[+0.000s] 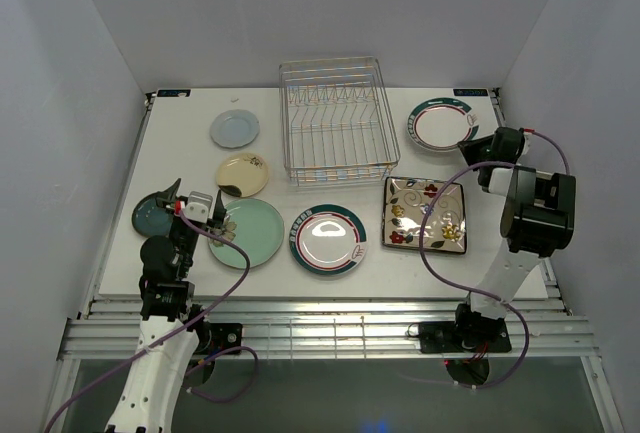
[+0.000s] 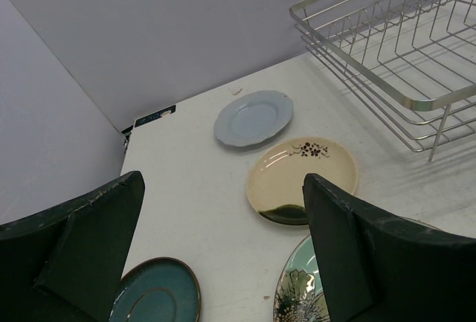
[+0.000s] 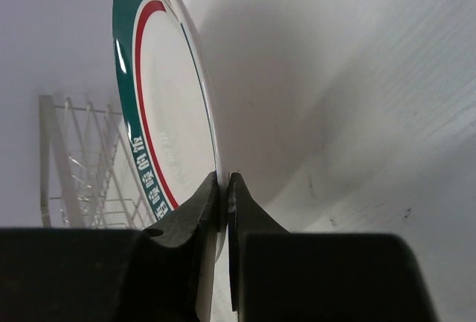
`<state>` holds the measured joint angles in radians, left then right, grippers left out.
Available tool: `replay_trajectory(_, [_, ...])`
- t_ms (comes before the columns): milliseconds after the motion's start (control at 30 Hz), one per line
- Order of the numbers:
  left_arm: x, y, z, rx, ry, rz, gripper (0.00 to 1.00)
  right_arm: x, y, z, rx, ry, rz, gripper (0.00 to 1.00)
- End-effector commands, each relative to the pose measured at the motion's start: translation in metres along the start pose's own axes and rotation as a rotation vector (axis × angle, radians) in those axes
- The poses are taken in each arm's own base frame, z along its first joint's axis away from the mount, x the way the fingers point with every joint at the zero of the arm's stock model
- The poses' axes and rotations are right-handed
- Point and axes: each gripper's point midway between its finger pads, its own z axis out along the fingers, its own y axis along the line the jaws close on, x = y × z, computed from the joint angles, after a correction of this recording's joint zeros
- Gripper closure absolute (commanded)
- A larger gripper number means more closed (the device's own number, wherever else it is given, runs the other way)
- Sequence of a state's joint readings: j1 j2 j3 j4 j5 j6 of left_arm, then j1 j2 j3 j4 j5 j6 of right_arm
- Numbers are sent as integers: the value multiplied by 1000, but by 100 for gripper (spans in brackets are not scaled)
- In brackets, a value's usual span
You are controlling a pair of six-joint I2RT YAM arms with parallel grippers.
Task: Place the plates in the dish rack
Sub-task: Pick up the plate at the center of the board.
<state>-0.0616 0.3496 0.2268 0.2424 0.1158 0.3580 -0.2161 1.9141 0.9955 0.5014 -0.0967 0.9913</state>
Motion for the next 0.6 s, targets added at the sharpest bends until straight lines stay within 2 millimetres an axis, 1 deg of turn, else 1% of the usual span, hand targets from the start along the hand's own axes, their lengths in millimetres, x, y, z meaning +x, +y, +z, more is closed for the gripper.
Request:
replay_trajectory(0, [-3, 2, -1, -7, -7, 3, 2, -40, 62, -27, -165, -128, 1, 92])
replay_trajectory(67, [-4, 3, -2, -8, -10, 3, 2, -47, 75, -39, -195, -149, 7, 92])
replay_trajectory(167, [-5, 2, -2, -3, -14, 5, 2, -57, 90, -50, -222, -179, -4, 92])
replay_trajectory(200, [-5, 1, -2, -1, -13, 3, 2, -62, 98, -57, -231, -191, -9, 92])
replay_trajectory(233, [-4, 1, -2, 0, -11, 4, 2, -64, 101, -61, -235, -200, -7, 92])
replay_trajectory(267, [-4, 1, -2, -1, -9, 3, 2, -68, 109, -68, -253, -216, -12, 92])
replay_trajectory(333, [-3, 1, -2, -1, -5, 2, 2, -74, 116, -76, -269, -235, -17, 92])
replay_trajectory(367, [-2, 1, -1, -1, -3, 2, 2, -77, 124, -83, -287, -249, -23, 92])
replay_trajectory(567, [0, 0, 0, 6, 6, 1, 2, -86, 149, -105, -326, -281, -59, 92])
